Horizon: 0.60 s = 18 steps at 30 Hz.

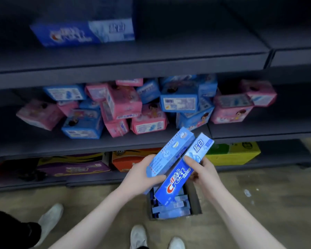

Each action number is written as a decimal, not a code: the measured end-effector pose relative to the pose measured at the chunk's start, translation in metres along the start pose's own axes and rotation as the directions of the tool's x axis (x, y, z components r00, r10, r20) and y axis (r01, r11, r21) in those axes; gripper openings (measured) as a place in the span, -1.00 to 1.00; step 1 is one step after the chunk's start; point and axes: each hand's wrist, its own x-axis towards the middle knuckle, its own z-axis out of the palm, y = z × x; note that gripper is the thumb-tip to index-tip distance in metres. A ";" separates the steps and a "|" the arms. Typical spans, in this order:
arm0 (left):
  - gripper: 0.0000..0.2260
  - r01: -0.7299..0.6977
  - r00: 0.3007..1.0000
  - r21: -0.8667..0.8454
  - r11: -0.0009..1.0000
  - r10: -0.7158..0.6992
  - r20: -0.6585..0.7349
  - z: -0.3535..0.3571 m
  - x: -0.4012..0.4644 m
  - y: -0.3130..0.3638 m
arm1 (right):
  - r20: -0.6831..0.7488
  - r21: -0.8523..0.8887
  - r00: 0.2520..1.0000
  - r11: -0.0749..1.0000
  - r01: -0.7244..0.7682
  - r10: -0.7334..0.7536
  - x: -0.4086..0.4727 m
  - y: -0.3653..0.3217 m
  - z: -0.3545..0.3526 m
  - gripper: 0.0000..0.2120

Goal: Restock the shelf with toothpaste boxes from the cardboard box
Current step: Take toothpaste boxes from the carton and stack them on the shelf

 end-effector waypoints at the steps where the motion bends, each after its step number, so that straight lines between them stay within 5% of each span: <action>1: -0.54 -0.006 1.000 -0.029 1.000 0.005 -0.021 -0.006 -0.008 0.008 | 0.012 -0.009 1.000 1.000 0.019 -0.019 -0.007 -0.011 0.004 -0.77; 8: -0.45 -0.046 0.990 -0.271 0.962 0.007 -0.144 -0.042 -0.060 0.052 | 0.141 -0.068 0.977 0.983 0.170 -0.160 -0.052 -0.081 0.033 -0.81; 18: -0.50 -0.129 0.962 -0.275 0.953 0.053 -0.267 -0.106 -0.089 0.103 | 0.262 -0.007 0.914 0.946 0.325 -0.311 -0.082 -0.157 0.075 -0.85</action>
